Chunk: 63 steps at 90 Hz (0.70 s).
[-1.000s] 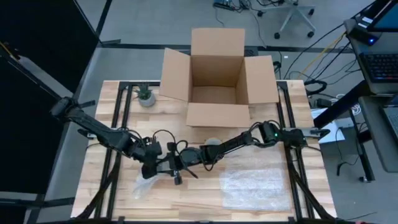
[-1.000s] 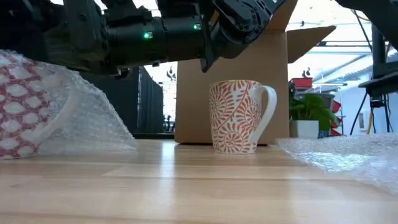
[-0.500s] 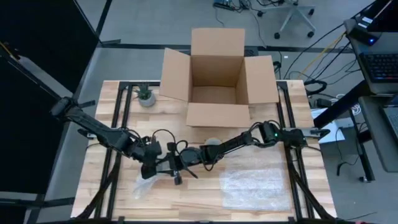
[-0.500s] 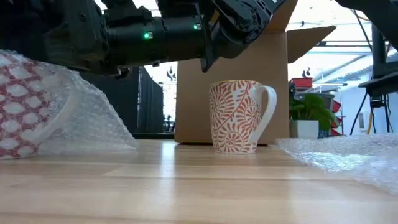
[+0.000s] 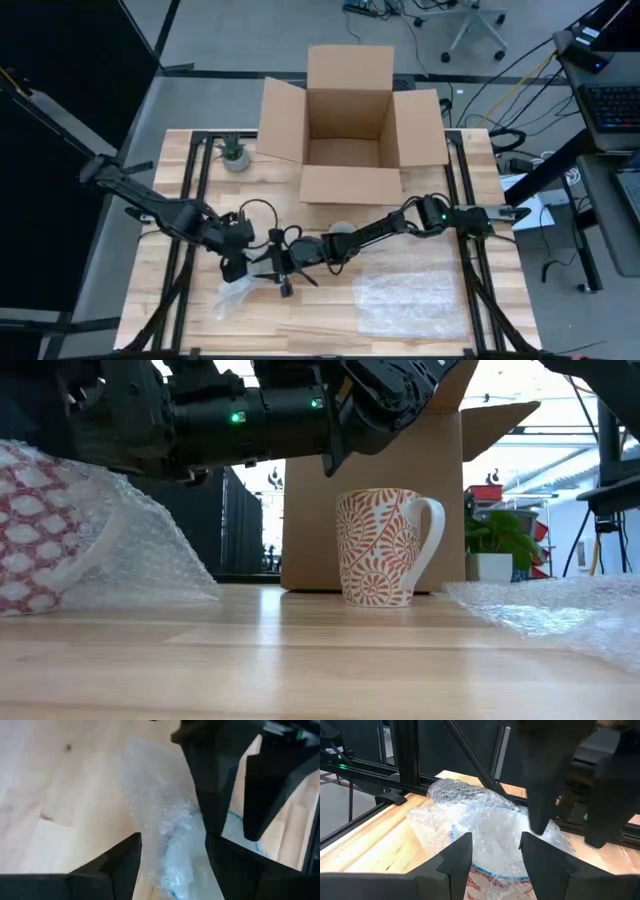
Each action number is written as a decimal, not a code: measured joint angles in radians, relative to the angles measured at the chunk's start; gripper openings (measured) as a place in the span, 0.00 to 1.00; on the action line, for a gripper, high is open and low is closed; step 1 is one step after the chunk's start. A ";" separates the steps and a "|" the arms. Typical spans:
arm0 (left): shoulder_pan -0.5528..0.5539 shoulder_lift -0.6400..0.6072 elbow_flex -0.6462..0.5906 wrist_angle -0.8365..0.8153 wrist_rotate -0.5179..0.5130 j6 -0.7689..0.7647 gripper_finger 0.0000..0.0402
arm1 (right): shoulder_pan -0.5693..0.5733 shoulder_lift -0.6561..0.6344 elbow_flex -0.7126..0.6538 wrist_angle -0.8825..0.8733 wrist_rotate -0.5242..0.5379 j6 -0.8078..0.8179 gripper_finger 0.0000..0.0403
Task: Wrap mug
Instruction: Wrap the red mug with the bubble wrap
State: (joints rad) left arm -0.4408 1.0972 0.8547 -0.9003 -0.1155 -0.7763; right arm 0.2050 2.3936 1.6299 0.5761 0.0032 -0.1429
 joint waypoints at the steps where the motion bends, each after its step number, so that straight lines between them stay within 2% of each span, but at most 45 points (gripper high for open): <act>1: 0.000 -0.001 0.000 -0.003 -0.002 0.000 0.52 | 0.000 0.000 0.000 0.001 0.000 0.000 0.39; 13: 0.000 -0.002 -0.012 0.001 -0.006 0.000 0.52 | 0.000 0.000 0.000 0.002 0.000 0.004 0.39; 25: 0.003 0.037 -0.077 0.010 0.007 -0.004 0.52 | 0.000 0.000 0.000 0.003 0.000 0.004 0.39; 49: 0.003 0.102 -0.217 0.294 0.033 -0.041 0.52 | 0.000 0.000 0.000 0.000 -0.002 0.003 0.39; 63: 0.001 0.158 -0.232 0.326 0.041 -0.044 0.52 | 0.001 0.000 -0.002 -0.002 -0.003 0.046 0.39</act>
State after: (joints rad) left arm -0.4401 1.2549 0.6230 -0.5739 -0.0749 -0.8206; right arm 0.2058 2.3936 1.6276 0.5738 0.0006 -0.0971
